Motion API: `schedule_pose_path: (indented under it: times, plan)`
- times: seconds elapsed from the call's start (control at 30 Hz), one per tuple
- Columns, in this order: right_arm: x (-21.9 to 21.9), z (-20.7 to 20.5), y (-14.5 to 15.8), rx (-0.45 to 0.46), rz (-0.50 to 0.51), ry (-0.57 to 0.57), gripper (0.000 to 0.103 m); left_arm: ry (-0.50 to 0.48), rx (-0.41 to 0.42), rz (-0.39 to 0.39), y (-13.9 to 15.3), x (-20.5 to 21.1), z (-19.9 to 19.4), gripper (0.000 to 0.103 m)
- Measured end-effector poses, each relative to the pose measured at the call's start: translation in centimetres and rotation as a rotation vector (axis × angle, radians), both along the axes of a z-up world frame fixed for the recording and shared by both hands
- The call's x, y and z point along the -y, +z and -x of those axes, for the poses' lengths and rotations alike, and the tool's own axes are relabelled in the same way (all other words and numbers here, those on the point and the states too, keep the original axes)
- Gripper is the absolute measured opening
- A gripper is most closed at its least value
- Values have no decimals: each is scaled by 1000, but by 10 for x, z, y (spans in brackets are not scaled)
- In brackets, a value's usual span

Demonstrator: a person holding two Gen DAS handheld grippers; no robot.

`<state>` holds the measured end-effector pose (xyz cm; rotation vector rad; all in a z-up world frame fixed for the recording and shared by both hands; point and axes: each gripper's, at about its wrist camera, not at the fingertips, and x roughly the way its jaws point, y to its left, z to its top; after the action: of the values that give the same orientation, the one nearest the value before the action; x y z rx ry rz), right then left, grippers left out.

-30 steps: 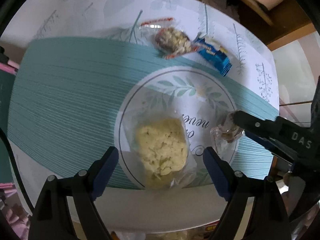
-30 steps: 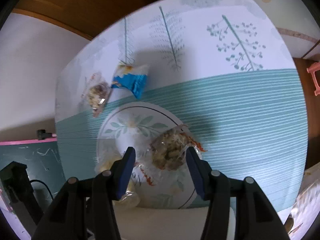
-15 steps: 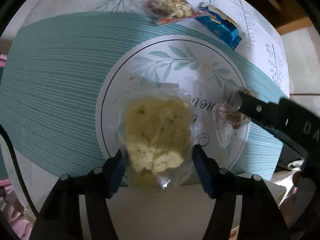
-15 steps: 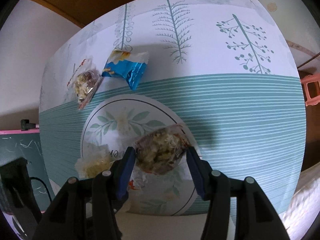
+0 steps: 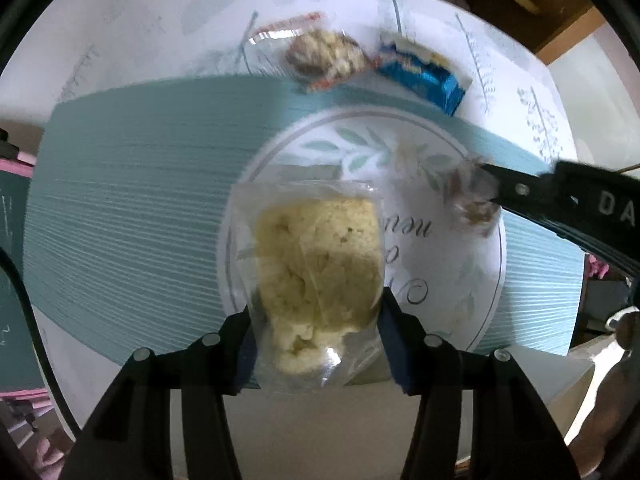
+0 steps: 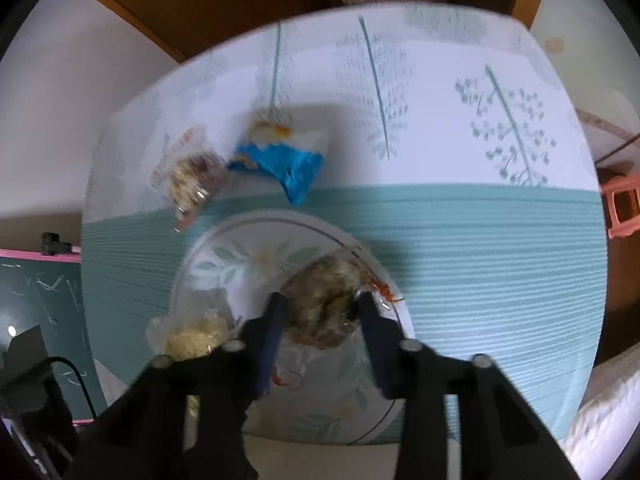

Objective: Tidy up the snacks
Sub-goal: 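Grasp a bagged bread with the left tool while the right tool grasps a nut bag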

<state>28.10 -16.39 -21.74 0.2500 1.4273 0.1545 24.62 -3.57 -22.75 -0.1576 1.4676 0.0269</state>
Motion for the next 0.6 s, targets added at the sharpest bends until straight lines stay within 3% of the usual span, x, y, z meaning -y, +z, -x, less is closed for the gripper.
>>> schedule_pose_path:
  times: [0.07,0.3,0.33,0.37,0.4,0.47,0.6]
  plan:
    - [1,0,8,22,-21,6,0,6,17,0,7,-5,1,52]
    - [8,-1,-6,-35,-37,-42,2,32,18,9,11,-19,-1,52]
    - [9,-1,-9,-52,-46,-51,5,33,14,14,11,-24,-2,52]
    - [11,-2,-9,-61,-44,-56,18,35,11,22,10,-26,-2,52]
    - [11,-3,-9,-61,-26,-56,38,35,10,28,10,-30,-1,52]
    - [7,-3,-9,-51,9,-43,60,30,9,39,10,-31,1,52]
    - [-4,-4,-15,-60,3,-23,61,22,13,44,9,-30,1,52]
